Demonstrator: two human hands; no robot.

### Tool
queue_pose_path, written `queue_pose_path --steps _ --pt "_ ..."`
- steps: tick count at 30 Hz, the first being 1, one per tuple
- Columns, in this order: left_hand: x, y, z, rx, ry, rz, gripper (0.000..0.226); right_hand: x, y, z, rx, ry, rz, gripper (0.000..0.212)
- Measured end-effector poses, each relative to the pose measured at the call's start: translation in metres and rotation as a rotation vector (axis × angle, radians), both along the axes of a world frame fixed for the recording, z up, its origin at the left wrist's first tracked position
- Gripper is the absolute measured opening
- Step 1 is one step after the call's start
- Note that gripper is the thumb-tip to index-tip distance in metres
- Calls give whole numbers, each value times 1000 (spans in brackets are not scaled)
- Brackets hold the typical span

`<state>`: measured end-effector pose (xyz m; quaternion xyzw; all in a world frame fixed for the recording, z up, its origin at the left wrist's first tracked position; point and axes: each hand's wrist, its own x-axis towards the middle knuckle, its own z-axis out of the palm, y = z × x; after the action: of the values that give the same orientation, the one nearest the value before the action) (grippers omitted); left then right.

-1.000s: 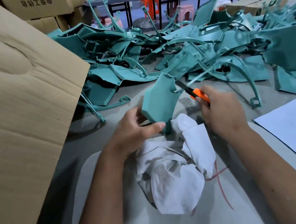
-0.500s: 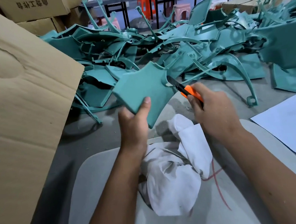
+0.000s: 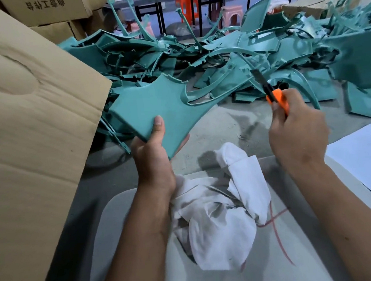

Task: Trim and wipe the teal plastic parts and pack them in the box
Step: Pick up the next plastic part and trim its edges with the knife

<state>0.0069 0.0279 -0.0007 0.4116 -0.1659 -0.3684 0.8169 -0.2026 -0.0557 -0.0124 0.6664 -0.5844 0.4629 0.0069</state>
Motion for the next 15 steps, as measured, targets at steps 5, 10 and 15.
queue_pose_path --steps 5,10,15 --pt "-7 -2 -2 32 -82 64 36 18 12 2 -50 50 231 9" --pt "-6 -3 -5 -8 -82 15 14 35 20 -2 -13 167 358 15" --pt "6 3 -6 -100 -200 -1 18 14 6 -1 -12 66 178 12"
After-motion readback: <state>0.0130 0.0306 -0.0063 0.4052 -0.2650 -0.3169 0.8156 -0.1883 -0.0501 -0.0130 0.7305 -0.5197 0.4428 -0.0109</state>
